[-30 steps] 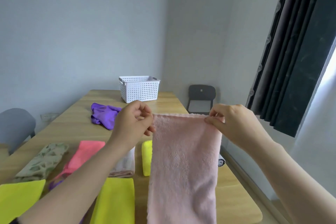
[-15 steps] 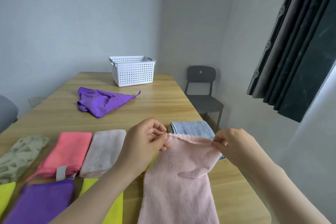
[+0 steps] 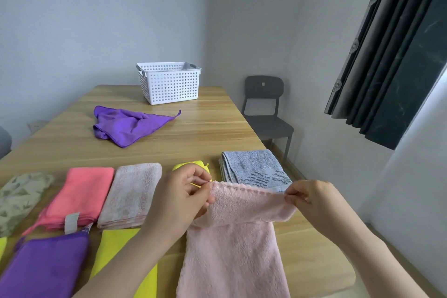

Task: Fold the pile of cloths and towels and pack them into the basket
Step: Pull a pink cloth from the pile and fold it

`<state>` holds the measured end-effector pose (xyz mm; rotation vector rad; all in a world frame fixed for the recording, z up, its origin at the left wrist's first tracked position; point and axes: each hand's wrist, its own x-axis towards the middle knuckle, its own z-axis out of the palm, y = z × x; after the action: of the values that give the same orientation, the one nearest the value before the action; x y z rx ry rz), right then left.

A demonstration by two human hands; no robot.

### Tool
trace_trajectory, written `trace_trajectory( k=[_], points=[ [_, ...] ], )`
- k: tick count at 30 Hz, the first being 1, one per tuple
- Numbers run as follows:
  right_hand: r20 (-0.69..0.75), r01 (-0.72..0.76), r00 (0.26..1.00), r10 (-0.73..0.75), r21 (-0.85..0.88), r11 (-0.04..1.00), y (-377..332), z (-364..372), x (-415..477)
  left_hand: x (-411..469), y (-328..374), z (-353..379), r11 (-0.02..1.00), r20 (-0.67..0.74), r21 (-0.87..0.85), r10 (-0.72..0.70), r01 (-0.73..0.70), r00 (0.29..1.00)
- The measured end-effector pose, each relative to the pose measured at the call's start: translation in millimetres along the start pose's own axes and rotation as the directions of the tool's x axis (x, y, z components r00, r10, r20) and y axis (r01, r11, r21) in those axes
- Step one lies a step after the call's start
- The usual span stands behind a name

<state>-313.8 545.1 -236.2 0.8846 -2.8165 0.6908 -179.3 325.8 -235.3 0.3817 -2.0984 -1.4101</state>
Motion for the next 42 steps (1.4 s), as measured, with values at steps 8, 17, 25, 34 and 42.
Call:
trace_trajectory(
  k=[8, 17, 25, 34, 42],
  points=[
    [-0.113, -0.059, 0.992, 0.06, 0.009, 0.998, -2, 10, -10, -14, 3, 1, 0.998, 0.032, 0.063, 0.021, -0.023, 0.999],
    [-0.097, 0.079, 0.993, -0.074, 0.051, 0.996, -16, 12, -22, -21, 8, 3, 0.992, 0.059, 0.099, 0.074, -0.08, 0.995],
    [-0.051, 0.242, 0.969, -0.241, 0.372, 0.896, -66, 32, -33, -27, 9, 8, 0.963, 0.133, 0.196, 0.161, -0.186, 0.978],
    [-0.177, 0.262, 0.964, -0.2, 0.475, 0.84, -58, 37, -33, -32, -13, -5, 0.976, 0.073, 0.169, 0.124, -0.135, 0.99],
    [-0.328, 0.326, 0.927, -0.181, 0.469, 0.821, -62, 30, -31, -46, -19, 2, 0.996, 0.256, 0.01, 0.083, -0.088, 0.963]
  ],
)
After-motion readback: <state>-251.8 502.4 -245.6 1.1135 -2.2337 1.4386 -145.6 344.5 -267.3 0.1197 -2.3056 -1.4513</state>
